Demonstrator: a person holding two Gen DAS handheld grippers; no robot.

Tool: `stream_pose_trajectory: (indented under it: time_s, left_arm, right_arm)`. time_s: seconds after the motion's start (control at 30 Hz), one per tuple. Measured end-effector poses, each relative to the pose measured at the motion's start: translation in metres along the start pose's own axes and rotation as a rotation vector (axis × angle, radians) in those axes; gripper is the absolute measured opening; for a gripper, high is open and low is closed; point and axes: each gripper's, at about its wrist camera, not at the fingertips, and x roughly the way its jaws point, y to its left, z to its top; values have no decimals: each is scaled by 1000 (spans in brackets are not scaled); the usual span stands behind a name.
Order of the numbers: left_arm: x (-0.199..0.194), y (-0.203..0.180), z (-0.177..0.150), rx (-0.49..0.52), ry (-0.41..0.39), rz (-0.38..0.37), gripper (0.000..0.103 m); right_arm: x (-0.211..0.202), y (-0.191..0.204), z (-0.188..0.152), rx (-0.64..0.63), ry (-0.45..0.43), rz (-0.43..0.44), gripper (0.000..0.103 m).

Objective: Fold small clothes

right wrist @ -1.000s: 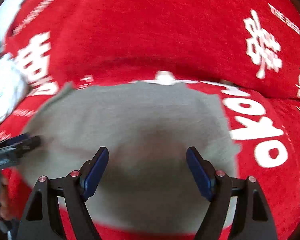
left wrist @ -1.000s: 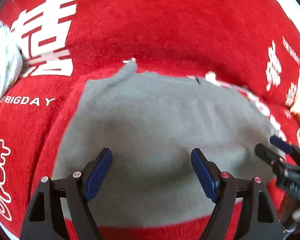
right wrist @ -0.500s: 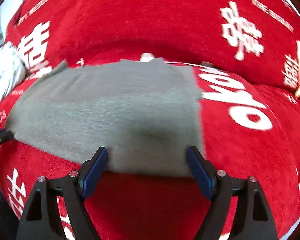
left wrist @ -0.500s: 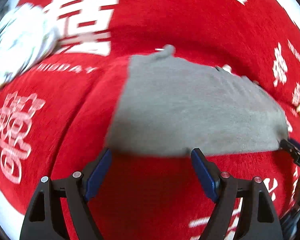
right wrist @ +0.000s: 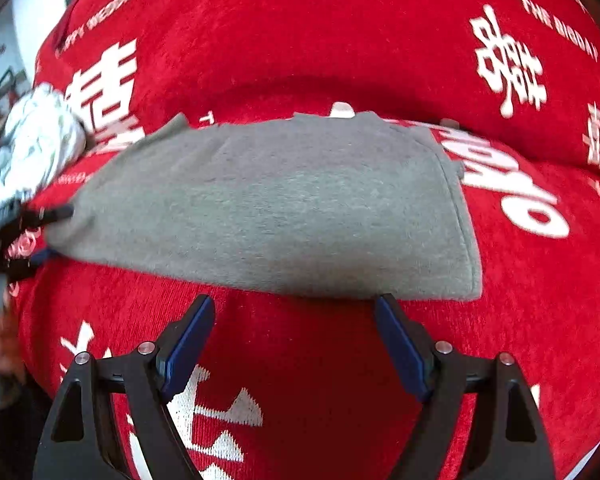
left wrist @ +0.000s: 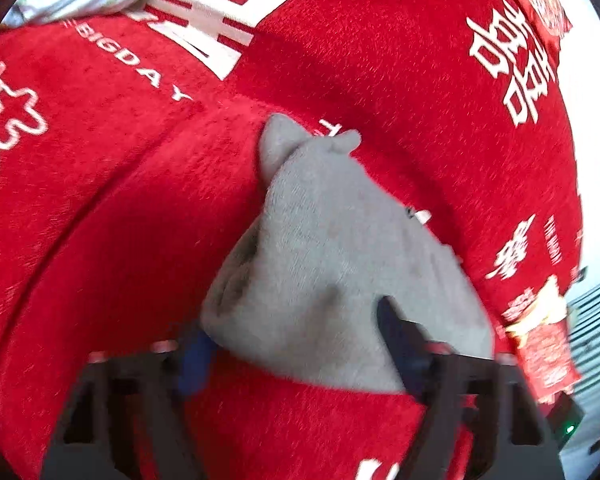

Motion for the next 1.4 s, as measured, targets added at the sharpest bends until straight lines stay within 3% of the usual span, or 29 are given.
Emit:
stream_pose_trajectory:
  time_s: [0.03,0.07,0.23,0.4,0.5,0.7,0.77,0.87,0.93,1.0,1.1,1.2,1.3,1.33,1.4]
  left_arm:
    - [5,3,3,-21,27,-32,23]
    - [12,10,4,-47,57,-57,20]
    - [14,24,3,-88,22,-152,12]
    - [14,30,0,-90,15,-193,11]
    - [14,30,0,-76,20,-180,10]
    - [13,25,1,-33,23,-141,10]
    - [13,26,2,-38,32,-144,10]
    - [13,29,4,-58,45,-155,11]
    - [14,29,5,-68,51,-159,11]
    - [14,28,5,-70,50,-156,10]
    - [14,27,5,-66,47,-149,11]
    - [14,27,5,-60,44,-144,11]
    - [14,20,4,-31,33,-120,11]
    - [13,18,3,-15,28,-108,10]
    - [13,13,3,5,23,-90,10]
  right_arm:
    - [-1,2,5,-8,-1,-2,85]
    - [-1,5,13,-10,-3,-2,85]
    - [17,33,69,-41,8,37,85]
    - [78,99,138,-25,118,185,85]
    - [122,147,165,-47,170,202,85]
    - [199,217,199,-43,251,274,85]
    - [214,235,209,-51,279,332,87]
    - [218,245,222,-36,282,353,88]
    - [211,243,225,-13,272,335,88]
    - [204,244,221,-64,282,226,88]
    - [194,250,207,-146,271,135,88]
    - [198,265,193,-187,281,122,88]
    - [218,285,187,-266,276,55,86]
    - [222,289,186,-302,265,20,83]
    - [230,296,185,-373,248,-86,57]
